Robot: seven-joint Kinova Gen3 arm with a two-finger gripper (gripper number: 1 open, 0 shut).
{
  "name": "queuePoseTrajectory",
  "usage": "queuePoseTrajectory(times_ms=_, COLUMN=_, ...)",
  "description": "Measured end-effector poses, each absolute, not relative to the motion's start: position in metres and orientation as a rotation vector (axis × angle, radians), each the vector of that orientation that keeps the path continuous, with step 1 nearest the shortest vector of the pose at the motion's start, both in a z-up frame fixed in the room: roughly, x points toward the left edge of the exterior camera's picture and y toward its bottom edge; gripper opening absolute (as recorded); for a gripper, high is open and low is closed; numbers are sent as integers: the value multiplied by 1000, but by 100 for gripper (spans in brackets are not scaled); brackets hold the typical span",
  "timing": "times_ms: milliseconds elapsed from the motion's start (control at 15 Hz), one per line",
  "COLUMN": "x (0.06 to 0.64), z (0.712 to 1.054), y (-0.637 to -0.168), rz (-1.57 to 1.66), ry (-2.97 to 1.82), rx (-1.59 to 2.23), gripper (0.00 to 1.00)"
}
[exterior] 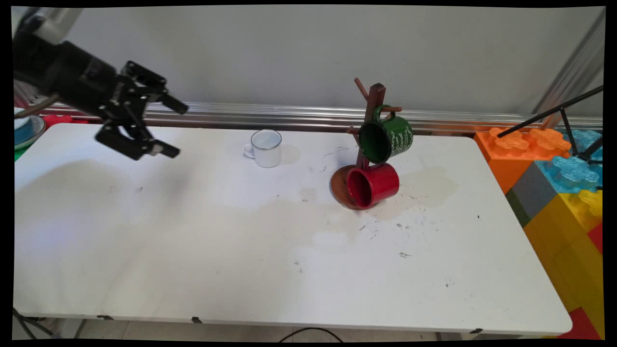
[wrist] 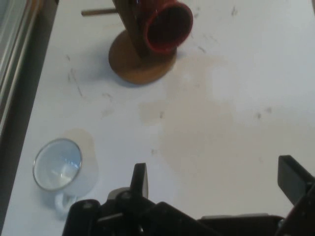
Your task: Pick up the green mug from the rack
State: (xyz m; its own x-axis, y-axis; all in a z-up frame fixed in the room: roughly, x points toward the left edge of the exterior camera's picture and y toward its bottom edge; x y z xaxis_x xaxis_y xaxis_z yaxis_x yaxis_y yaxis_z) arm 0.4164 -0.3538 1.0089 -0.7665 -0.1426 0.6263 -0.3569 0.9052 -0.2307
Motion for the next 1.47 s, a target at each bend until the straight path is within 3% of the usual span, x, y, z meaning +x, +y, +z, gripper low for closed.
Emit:
queuePoseTrajectory(times_ms=733, x=284, z=1004, y=-401, rz=461, ry=-2326, rx=499, gripper=100)
queuePoseTrajectory(times_ms=1467, x=182, z=957, y=-458, rz=389, ry=-2188, rx=728, gripper=100)
